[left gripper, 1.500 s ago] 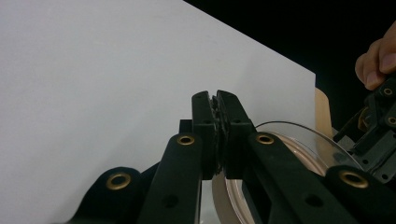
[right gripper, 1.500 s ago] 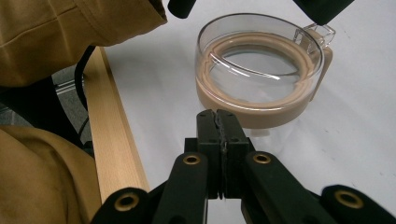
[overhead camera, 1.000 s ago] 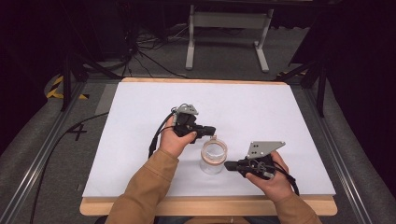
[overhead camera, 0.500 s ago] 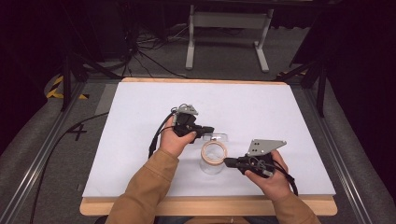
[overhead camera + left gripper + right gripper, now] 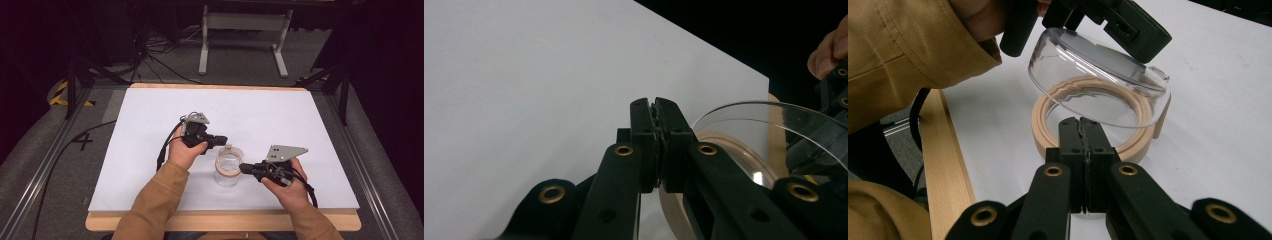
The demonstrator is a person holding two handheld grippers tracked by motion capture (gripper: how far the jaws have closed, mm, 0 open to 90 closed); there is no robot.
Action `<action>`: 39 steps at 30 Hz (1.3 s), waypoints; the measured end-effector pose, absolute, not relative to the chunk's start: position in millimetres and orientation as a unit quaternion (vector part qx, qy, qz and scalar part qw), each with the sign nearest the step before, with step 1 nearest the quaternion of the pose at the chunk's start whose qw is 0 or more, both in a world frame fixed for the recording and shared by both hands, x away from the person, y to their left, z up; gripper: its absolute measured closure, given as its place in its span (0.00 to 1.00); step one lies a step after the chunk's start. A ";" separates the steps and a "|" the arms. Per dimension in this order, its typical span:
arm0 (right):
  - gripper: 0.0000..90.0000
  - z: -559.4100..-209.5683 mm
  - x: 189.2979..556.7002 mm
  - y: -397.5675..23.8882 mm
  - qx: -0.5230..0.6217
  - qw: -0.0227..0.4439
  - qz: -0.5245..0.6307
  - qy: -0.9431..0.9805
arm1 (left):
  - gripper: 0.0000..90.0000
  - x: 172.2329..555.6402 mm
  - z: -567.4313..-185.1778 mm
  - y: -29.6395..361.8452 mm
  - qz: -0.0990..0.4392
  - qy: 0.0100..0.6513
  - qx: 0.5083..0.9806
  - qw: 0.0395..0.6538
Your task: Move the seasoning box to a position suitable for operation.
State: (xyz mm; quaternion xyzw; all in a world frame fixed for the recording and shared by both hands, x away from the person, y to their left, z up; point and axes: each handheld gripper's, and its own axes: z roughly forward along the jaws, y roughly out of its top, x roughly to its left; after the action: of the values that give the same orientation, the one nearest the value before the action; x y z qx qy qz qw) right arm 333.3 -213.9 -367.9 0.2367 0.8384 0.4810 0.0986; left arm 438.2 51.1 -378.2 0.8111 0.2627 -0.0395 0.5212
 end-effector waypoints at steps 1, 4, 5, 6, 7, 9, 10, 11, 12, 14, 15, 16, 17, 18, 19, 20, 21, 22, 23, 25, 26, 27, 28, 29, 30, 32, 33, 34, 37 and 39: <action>1.00 -367.3 333.6 -213.7 0.236 0.099 0.482 0.838 | 0.97 436.4 -376.6 54.4 -0.036 0.263 0.808 0.525; 1.00 -365.7 335.3 -213.5 0.233 0.100 0.484 0.837 | 0.96 433.7 -374.3 58.7 -0.029 0.266 0.808 0.524; 1.00 -364.3 337.1 -213.2 0.231 0.099 0.487 0.837 | 0.96 431.9 -373.2 61.5 -0.022 0.268 0.810 0.521; 1.00 -364.3 337.1 -213.2 0.231 0.099 0.487 0.837 | 0.96 430.7 -372.8 63.2 -0.020 0.269 0.811 0.519; 1.00 -362.8 338.6 -212.9 0.229 0.101 0.489 0.836 | 0.96 427.9 -372.5 67.6 -0.013 0.272 0.810 0.519; 1.00 -360.7 340.7 -212.8 0.226 0.102 0.492 0.834 | 0.95 425.2 -372.7 72.5 -0.009 0.275 0.809 0.519; 1.00 -359.6 341.7 -212.7 0.225 0.101 0.495 0.833 | 0.95 424.4 -372.3 74.8 -0.007 0.275 0.811 0.516; 1.00 -358.8 342.7 -212.7 0.223 0.104 0.497 0.832 | 0.95 421.9 -372.4 78.6 -0.005 0.279 0.808 0.518; 1.00 -357.1 344.3 -212.5 0.222 0.104 0.499 0.831 | 0.95 421.9 -372.4 78.6 -0.005 0.279 0.808 0.518; 1.00 -356.3 345.2 -212.5 0.221 0.104 0.500 0.831 | 0.95 419.1 -371.7 83.3 0.000 0.283 0.809 0.516; 1.00 -354.4 348.1 -212.1 0.218 0.105 0.504 0.829 | 0.94 415.8 -371.5 88.4 0.007 0.284 0.810 0.513; 1.00 -353.5 349.4 -211.7 0.216 0.104 0.505 0.829 | 0.94 413.9 -371.3 90.7 0.007 0.286 0.811 0.511; 1.00 -353.5 349.4 -211.7 0.216 0.104 0.505 0.829 | 0.94 413.9 -371.3 90.7 0.007 0.286 0.811 0.511; 1.00 -352.7 350.7 -211.2 0.215 0.104 0.508 0.828 | 0.94 411.4 -370.8 93.8 0.010 0.290 0.812 0.507; 1.00 -350.9 353.4 -209.8 0.210 0.105 0.512 0.826 | 0.92 410.0 -370.6 96.3 0.012 0.289 0.813 0.506; 1.00 -350.9 353.4 -209.8 0.210 0.105 0.512 0.826 | 0.92 408.6 -370.6 97.7 0.010 0.292 0.810 0.508; 1.00 -350.5 354.1 -209.3 0.210 0.106 0.513 0.826 | 0.92 407.7 -370.1 100.4 0.010 0.290 0.811 0.508; 1.00 -350.1 355.1 -208.8 0.209 0.107 0.514 0.825 | 0.92 405.4 -369.4 103.7 0.007 0.291 0.811 0.508; 1.00 -349.5 356.6 -208.2 0.207 0.108 0.515 0.825 | 0.92 403.4 -368.8 106.1 0.006 0.293 0.813 0.504; 1.00 -348.9 357.7 -208.0 0.207 0.109 0.516 0.824 | 0.92 400.7 -368.9 108.0 0.009 0.295 0.812 0.503; 1.00 -348.1 359.3 -207.8 0.206 0.109 0.519 0.822 | 0.92 397.6 -368.4 111.5 0.017 0.295 0.816 0.497; 1.00 -347.0 361.6 -207.4 0.206 0.110 0.521 0.821 | 0.92 396.0 -368.4 113.2 0.020 0.294 0.816 0.497; 1.00 -346.7 363.1 -207.2 0.206 0.111 0.522 0.820 | 0.92 393.9 -368.0 115.2 0.021 0.296 0.816 0.496; 1.00 -346.8 365.0 -206.9 0.206 0.112 0.523 0.819 | 0.91 392.2 -367.5 116.9 0.022 0.300 0.815 0.495; 1.00 -347.0 366.4 -206.9 0.207 0.114 0.522 0.820 | 0.91 391.1 -367.6 118.4 0.022 0.300 0.814 0.497; 1.00 -348.0 369.6 -207.0 0.207 0.118 0.523 0.819 | 0.91 389.7 -367.9 121.6 0.025 0.298 0.818 0.491; 1.00 -348.3 370.9 -207.1 0.210 0.116 0.523 0.818 | 0.91 388.9 -368.6 122.4 0.024 0.300 0.817 0.492; 1.00 -348.9 372.7 -207.0 0.209 0.119 0.524 0.817 | 0.91 388.3 -368.9 123.5 0.025 0.300 0.818 0.490; 1.00 -351.3 377.2 -207.0 0.214 0.124 0.521 0.817 | 0.90 386.7 -369.9 125.6 0.024 0.303 0.818 0.488; 1.00 -353.3 380.4 -207.7 0.219 0.129 0.521 0.815 | 0.90 385.7 -370.2 126.5 0.024 0.306 0.818 0.487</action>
State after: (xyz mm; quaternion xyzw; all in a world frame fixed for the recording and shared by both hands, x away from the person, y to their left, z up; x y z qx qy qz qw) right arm 380.4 -207.7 -353.3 0.2187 0.8148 0.5212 0.1290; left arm 385.7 126.5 -370.2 0.8175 0.3063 0.0239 0.4871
